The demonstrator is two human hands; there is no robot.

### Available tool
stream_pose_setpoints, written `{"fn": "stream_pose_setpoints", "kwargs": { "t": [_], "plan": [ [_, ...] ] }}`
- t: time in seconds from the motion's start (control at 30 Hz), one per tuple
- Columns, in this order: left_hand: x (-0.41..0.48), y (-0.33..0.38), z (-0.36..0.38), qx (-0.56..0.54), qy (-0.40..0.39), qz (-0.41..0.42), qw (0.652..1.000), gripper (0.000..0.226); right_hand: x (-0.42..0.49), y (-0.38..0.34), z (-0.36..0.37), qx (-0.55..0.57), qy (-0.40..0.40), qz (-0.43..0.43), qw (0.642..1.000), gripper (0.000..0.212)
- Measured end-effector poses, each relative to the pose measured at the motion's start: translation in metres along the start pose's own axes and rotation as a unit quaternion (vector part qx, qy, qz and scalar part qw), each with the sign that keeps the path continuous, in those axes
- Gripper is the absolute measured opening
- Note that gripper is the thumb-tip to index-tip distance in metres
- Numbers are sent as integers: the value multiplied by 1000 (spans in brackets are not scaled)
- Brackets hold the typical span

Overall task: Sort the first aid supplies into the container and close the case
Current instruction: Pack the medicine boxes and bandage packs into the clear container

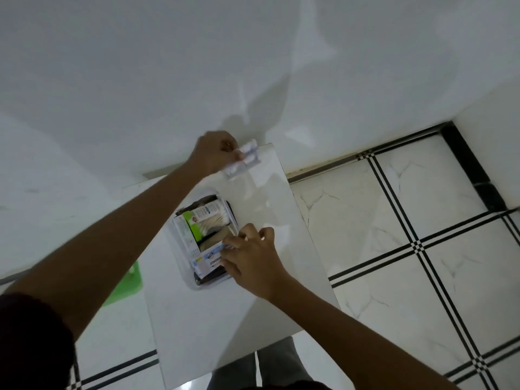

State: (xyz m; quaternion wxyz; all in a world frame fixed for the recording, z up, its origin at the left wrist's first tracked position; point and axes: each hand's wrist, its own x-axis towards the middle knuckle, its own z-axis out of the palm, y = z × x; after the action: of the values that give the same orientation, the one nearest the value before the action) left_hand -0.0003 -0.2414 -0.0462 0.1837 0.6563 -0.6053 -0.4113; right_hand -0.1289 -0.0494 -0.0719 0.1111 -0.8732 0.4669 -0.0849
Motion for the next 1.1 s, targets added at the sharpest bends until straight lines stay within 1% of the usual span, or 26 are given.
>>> {"fn": "stream_pose_setpoints", "kwargs": {
  "t": [0.07,0.1,0.17,0.3,0.37,0.5,0.6,0.63,0.7,0.77,0.8,0.87,0.97,1.03,1.1],
  "plan": [
    [-19,-4,-31,-97,77,-29,992,16,0,0,1,10,2,10,1000,17],
    [-31,-9,-46,-140,101,-46,984,12,0,0,2,13,4,14,1000,17],
    [-60,-23,-69,-187,117,-80,972,13,-2,0,2,9,10,18,1000,17],
    [-116,-51,-83,-169,75,-159,970,12,-2,-1,0,-15,12,2,1000,14],
    [-135,-61,-79,-161,66,-178,968,10,-2,-2,-1,-25,14,-2,1000,13],
    [-159,-76,-65,-175,134,-210,953,10,-2,-3,2,-20,32,4,999,11],
    [-174,-78,-50,-215,237,-233,918,9,-2,-6,4,-24,22,25,999,8],
    [-180,-74,-43,-206,272,-232,911,6,-2,-7,5,-32,15,31,999,9],
    [-191,-63,-26,-145,330,-208,909,3,-2,-10,6,-46,3,37,998,11],
    [-198,-54,-11,-111,375,-163,906,5,-2,-13,7,-63,0,37,997,11],
    [-199,-52,-6,-95,383,-137,908,6,-2,-13,7,-66,0,35,997,11],
    [-200,-54,2,-22,386,-91,918,9,-3,-14,7,-65,6,32,997,11],
    [-202,-66,11,119,380,-21,917,14,-4,-13,8,-61,10,30,998,10],
    [-201,-75,20,190,351,-10,917,17,-5,-13,8,-63,11,31,997,10],
    [-199,-81,29,212,318,-45,923,20,-5,-13,9,-65,11,35,997,11]
  ]
}}
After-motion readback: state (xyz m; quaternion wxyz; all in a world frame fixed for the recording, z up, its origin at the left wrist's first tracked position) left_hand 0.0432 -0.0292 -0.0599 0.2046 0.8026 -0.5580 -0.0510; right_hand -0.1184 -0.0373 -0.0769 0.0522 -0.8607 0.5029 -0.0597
